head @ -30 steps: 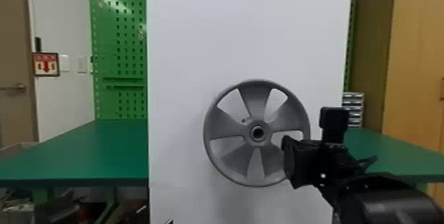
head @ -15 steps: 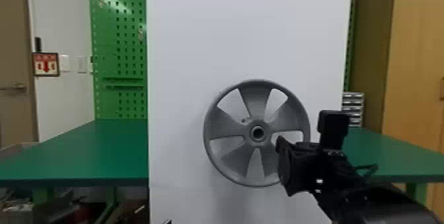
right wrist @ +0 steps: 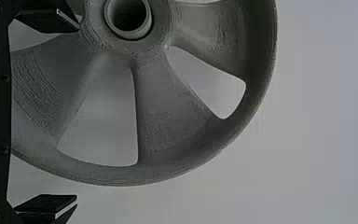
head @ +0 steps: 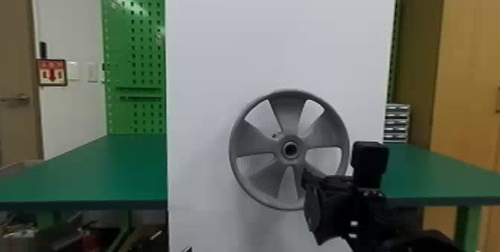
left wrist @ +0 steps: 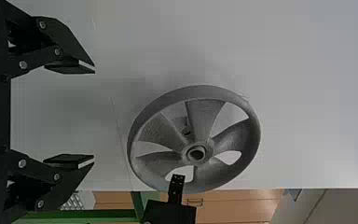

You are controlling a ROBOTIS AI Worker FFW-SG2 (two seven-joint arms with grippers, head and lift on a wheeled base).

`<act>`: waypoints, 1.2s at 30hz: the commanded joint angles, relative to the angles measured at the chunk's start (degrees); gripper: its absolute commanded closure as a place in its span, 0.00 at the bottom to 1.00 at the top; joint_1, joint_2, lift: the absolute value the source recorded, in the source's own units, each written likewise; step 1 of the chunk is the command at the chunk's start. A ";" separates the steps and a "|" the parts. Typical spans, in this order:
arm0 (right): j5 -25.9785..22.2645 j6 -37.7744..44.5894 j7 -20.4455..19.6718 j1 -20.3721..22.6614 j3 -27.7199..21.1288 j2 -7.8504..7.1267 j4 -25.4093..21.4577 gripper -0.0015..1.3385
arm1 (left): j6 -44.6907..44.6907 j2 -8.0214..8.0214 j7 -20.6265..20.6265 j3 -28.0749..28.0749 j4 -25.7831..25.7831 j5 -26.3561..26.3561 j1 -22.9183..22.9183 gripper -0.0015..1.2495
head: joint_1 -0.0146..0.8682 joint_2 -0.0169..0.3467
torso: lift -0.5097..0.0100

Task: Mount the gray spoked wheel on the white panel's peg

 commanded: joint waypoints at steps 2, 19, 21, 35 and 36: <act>-0.04 -0.29 0.00 2.35 0.90 -0.54 -2.21 0.00 | 0.00 -0.09 0.00 0.06 0.00 0.00 0.00 0.45 | 0.16 0.03 | 0.22; 0.58 -7.68 0.09 10.96 2.40 -1.33 -3.62 0.00 | -0.18 -0.18 0.00 -0.03 0.00 0.00 -0.35 0.45 | 0.16 0.03 | 0.22; 1.28 -8.91 0.09 12.01 2.40 -1.33 -3.62 0.00 | -0.27 -0.18 0.00 -0.12 0.00 0.00 -0.35 0.45 | 0.16 0.03 | 0.22; 3.12 -17.69 2.02 19.05 1.17 -0.89 -0.72 0.00 | -0.35 -0.44 0.00 -0.20 0.00 -0.18 -0.70 0.45 | 0.16 0.03 | 0.22; 3.12 -18.84 2.90 19.57 0.90 -0.89 -0.10 0.00 | -0.44 -0.44 0.00 -0.20 0.00 -0.18 -0.70 0.45 | 0.16 0.03 | 0.22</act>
